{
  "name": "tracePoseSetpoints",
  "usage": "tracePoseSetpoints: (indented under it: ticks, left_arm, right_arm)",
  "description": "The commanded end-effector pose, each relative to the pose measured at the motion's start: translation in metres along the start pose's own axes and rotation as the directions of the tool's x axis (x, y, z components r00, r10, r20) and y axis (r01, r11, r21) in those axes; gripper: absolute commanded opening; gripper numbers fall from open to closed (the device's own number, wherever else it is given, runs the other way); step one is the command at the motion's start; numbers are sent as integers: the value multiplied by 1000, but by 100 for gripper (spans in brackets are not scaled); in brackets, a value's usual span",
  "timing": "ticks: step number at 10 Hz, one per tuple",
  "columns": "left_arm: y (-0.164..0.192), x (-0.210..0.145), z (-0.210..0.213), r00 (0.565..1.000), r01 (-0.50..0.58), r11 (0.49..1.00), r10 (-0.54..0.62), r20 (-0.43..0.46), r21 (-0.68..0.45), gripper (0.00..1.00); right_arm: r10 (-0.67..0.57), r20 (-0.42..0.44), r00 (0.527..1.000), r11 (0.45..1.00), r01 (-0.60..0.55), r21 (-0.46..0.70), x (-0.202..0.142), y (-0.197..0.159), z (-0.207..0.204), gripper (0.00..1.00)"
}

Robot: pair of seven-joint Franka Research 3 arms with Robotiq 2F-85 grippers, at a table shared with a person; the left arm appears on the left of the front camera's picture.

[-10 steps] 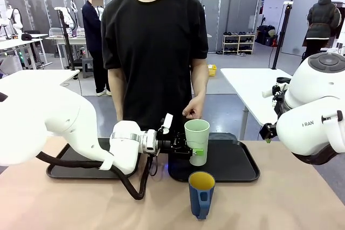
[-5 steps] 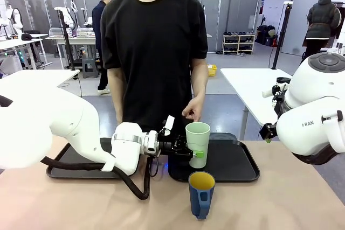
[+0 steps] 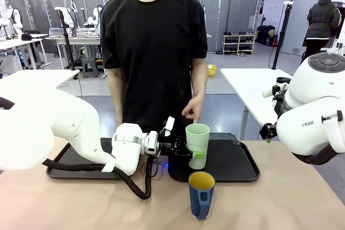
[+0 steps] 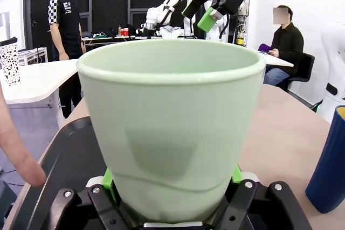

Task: Sort and store the cups by type.
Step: Place the picked Reusable plastic cup into the Flat Tray indicated by the person.

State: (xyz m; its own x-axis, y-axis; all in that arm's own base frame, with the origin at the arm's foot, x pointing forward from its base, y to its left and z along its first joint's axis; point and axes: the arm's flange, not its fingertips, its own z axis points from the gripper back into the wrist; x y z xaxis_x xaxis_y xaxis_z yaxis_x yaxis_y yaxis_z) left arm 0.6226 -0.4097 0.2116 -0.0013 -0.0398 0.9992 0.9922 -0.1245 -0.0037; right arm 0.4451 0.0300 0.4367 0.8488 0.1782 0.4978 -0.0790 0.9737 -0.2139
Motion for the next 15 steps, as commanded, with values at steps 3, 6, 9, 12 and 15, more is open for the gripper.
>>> tracePoseSetpoints:
  ticks: [3,6,9,12,15]
  left_arm:
    - [5,-7,-2,999,-25,1000,25,-42,-11,88]
    - [5,-9,-2,999,-26,1000,26,-44,-16,100]
    - [3,-5,1,998,-6,1000,5,-66,-13,100]
    - [2,-1,9,996,2,1000,-2,-89,1,100]
    - [-6,4,16,988,23,1000,-21,-156,11,100]
  right_arm:
    - [6,0,1000,1000,-6,-7,0,1,-1,100]
    - [6,0,1000,1000,-6,-7,0,1,-1,100]
    - [6,0,1000,1000,-6,-7,0,1,-1,100]
    - [6,0,1000,1000,-6,-7,0,1,-1,100]
    - [6,0,1000,1000,-6,-7,0,1,-1,100]
